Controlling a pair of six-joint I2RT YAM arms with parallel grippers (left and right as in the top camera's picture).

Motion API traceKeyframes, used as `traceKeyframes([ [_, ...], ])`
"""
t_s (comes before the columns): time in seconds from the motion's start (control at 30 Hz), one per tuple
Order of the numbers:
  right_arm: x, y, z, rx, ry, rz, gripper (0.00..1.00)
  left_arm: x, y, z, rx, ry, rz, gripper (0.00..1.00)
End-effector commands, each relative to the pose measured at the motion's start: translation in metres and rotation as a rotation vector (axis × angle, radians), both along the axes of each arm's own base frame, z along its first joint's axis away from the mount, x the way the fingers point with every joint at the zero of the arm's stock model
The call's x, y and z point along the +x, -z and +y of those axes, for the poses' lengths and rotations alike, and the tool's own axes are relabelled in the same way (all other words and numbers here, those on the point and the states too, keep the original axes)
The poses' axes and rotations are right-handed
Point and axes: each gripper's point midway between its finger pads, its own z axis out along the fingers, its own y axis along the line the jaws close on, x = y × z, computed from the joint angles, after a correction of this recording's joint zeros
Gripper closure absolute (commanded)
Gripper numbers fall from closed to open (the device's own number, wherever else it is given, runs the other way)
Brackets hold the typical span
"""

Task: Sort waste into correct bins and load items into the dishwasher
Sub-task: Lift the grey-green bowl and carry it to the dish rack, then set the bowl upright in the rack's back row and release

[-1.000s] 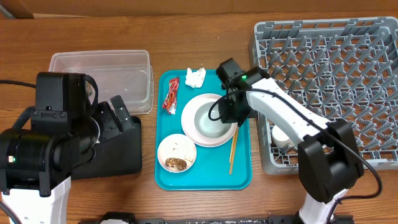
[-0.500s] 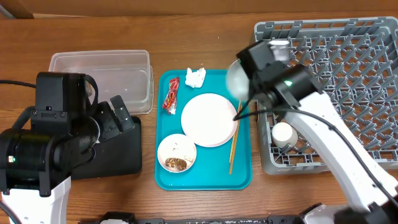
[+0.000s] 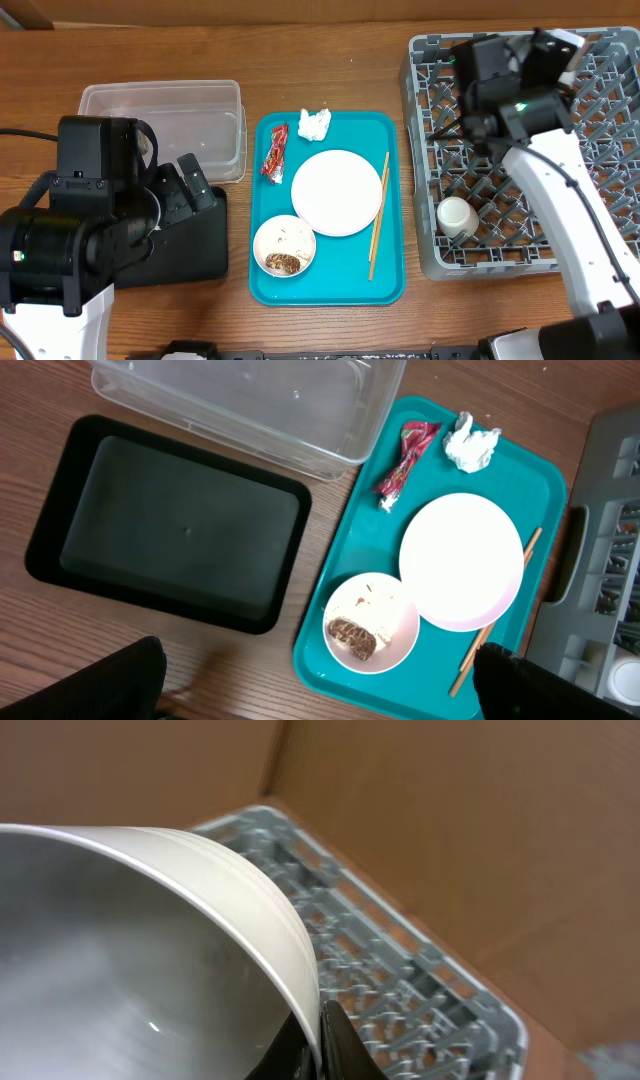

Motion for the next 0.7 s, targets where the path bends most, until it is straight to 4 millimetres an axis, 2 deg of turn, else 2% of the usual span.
traceKeyframes([
  [0.0,0.001,0.012,-0.028,-0.041,0.096,0.019,0.96,0.001,-0.002,0.005,0.010,-0.027,-0.007,0.00],
  [0.2,0.005,0.055,-0.070,-0.006,0.199,0.130,0.96,0.001,-0.002,0.005,0.010,-0.027,-0.007,0.00],
  [0.3,0.007,0.073,-0.083,-0.003,0.233,0.176,0.96,0.001,-0.002,0.005,0.010,-0.027,-0.007,0.00],
  [0.67,0.017,0.110,-0.089,-0.018,0.245,0.268,0.96,0.001,-0.002,0.005,0.010,-0.027,-0.007,0.00],
])
